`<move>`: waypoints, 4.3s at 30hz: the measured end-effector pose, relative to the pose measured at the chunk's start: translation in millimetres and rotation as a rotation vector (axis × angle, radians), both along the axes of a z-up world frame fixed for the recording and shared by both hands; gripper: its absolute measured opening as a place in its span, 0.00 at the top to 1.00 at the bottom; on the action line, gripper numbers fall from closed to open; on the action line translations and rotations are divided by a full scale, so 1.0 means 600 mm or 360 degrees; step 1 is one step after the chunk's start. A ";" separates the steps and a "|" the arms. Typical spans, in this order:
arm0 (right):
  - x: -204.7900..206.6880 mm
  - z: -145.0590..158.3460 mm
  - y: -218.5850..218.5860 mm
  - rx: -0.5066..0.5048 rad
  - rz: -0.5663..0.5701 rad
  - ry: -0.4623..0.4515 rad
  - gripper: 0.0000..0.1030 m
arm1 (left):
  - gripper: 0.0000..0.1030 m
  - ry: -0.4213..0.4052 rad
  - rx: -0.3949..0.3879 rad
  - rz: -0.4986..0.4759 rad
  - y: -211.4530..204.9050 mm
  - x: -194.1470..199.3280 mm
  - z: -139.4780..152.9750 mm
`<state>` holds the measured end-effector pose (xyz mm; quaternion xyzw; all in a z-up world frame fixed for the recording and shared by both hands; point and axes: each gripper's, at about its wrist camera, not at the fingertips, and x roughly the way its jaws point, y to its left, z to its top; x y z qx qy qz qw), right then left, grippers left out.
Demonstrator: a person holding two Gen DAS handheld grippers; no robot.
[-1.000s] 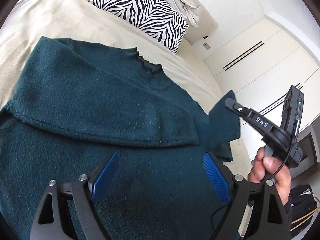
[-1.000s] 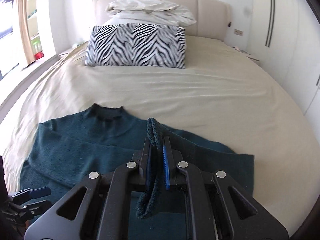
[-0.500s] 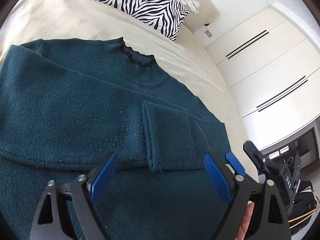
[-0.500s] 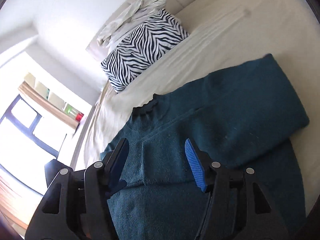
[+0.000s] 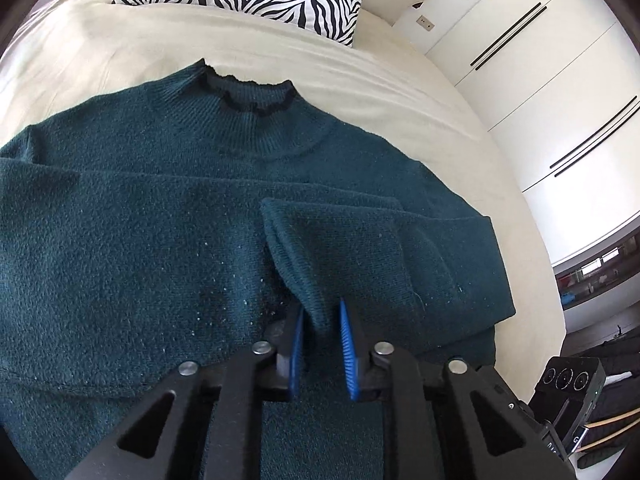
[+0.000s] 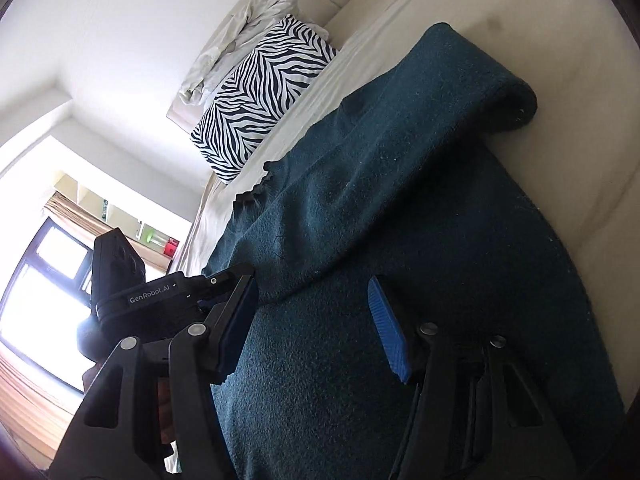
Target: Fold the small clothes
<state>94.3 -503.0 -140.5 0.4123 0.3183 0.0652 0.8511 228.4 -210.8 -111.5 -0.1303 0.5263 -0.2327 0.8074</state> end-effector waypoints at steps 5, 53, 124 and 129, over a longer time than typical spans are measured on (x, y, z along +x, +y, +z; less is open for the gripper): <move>-0.002 -0.009 -0.006 0.0051 -0.0006 -0.0030 0.46 | 0.92 -0.0106 0.0030 -0.0028 -0.004 -0.008 0.030; 0.050 0.109 -0.149 0.0285 -0.0453 -0.0041 0.54 | 0.87 -0.0253 -0.0246 0.0261 0.239 0.013 -0.075; -0.499 0.073 -0.046 -0.0141 -0.0077 0.0534 0.57 | 0.46 0.0189 -0.0095 0.0314 0.395 -0.525 -0.049; -0.500 0.064 -0.043 -0.0082 -0.0084 0.0528 0.73 | 0.77 0.0223 -0.0031 0.0313 0.396 -0.522 -0.055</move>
